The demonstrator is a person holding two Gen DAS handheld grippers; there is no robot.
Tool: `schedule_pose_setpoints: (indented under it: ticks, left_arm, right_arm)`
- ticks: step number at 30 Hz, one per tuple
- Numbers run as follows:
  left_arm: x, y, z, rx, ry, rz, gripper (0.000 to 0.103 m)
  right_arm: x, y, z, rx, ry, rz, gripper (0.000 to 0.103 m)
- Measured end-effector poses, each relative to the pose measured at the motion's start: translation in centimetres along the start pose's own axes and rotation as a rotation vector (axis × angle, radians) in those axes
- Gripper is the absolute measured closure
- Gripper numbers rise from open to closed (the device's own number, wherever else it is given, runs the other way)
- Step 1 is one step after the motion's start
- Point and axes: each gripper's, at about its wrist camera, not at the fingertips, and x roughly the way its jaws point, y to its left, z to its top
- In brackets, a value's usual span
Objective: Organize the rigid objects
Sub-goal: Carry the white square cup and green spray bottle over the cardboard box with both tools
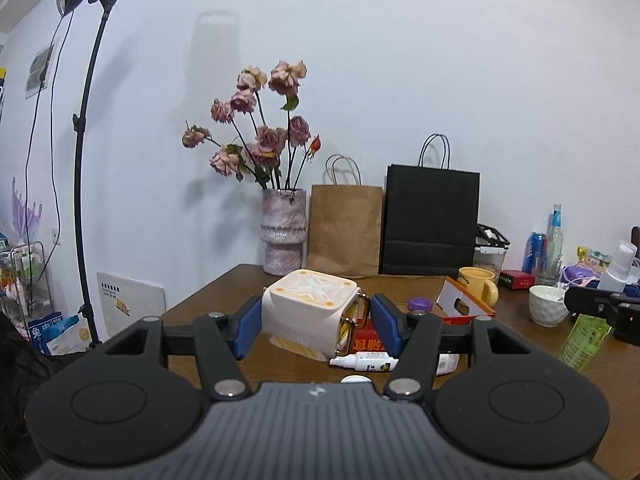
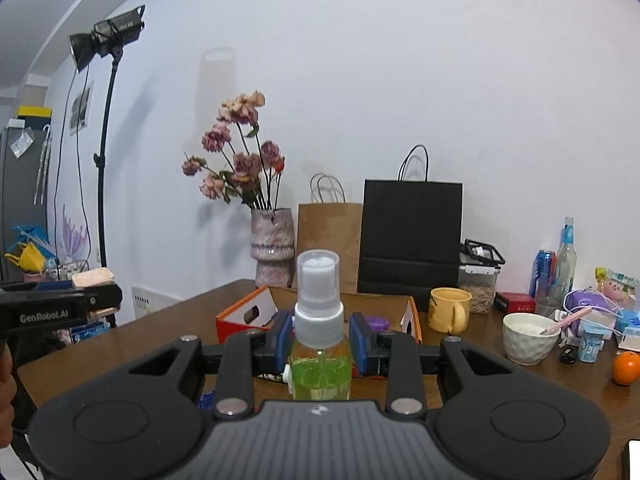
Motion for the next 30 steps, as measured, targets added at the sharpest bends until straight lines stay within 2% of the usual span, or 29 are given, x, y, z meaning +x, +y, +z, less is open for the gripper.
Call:
schedule_pose_setpoints:
  ticks: [12, 19, 30]
  left_arm:
    - [-0.4, -0.1, -0.1, 0.006, -0.002, -0.015, 0.043]
    - [2.3, -0.3, 0.3, 0.012, 0.010, -0.007, 0.043]
    - [8.3, -0.3, 1.4, 0.020, 0.030, -0.010, 0.043]
  right_arm:
    - [0.0, 0.3, -0.2, -0.006, 0.005, 0.010, 0.073]
    - [2.5, -0.2, 0.5, -0.005, 0.008, 0.015, 0.073]
    - [8.9, -1.6, 2.1, -0.002, 0.028, 0.019, 0.073]
